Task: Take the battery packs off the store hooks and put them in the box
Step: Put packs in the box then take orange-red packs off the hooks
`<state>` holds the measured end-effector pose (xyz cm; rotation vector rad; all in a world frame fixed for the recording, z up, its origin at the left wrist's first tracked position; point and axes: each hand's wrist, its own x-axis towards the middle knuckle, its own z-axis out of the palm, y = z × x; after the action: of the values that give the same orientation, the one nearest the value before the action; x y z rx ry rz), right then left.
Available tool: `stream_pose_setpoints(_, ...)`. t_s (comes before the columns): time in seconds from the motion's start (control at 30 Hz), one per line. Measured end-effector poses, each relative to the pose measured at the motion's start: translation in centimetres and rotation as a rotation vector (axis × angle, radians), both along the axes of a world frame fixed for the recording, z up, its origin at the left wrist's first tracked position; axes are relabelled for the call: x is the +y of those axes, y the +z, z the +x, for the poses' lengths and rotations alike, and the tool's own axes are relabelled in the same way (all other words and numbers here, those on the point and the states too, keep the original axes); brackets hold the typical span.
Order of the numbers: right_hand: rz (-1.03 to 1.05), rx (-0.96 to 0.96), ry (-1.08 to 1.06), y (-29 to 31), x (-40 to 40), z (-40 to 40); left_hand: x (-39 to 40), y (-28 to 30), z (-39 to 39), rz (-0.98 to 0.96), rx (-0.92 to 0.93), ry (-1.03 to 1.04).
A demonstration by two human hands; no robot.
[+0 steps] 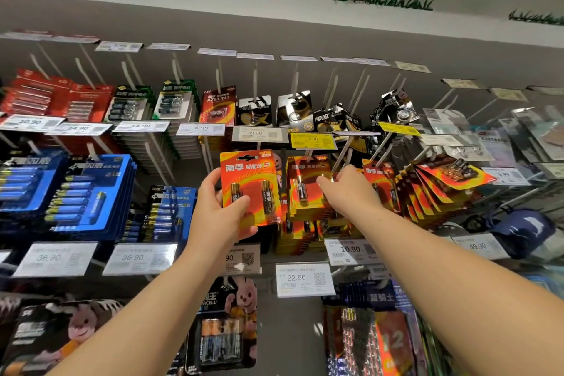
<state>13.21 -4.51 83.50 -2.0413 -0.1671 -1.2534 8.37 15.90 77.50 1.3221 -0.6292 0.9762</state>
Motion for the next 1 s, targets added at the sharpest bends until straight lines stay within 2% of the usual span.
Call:
stream_pose_setpoints(0.1, -0.024, -0.165, 0.137, -0.4, 0.4, -1.6, -0.3, -0.2, 0.1, -0.036, 0.009, -0.026)
stream_pose_setpoints(0.2, -0.216, -0.225, 0.286, -1.1, 1.9, -3.6, -0.9, -0.3, 0.3, -0.050, 0.015, -0.025)
stream_pose_setpoints(0.3, -0.381, -0.047, 0.398, -1.4, 3.2, -5.2, -1.6, -0.2, 0.4, -0.035, 0.033, -0.032)
stream_pose_setpoints(0.37, -0.400, 0.101, 0.510, -1.6, 3.5, -5.7, -2.0, -0.2, 0.4, -0.025, 0.048, -0.042)
stream_pose_setpoints(0.5, -0.206, 0.147, 0.626, -1.4, 3.6, -4.9, -2.4, 0.0, 0.2, -0.015, 0.055, -0.041)
stream_pose_setpoints(0.7, 0.163, 0.122, 0.648, -0.1, 1.1, -4.0, -2.3, 0.6, 0.1, 0.017, 0.112, -0.064)
stream_pose_setpoints(0.87, 0.211, 0.188, 0.593, 0.3, -0.2, -3.6, -1.8, 0.6, -0.1, 0.042, 0.118, -0.051)
stream_pose_setpoints(1.0, 0.062, 0.233, 0.632, 0.6, -0.8, -3.4, -1.4, 0.5, -0.1, 0.032, 0.120, -0.059)
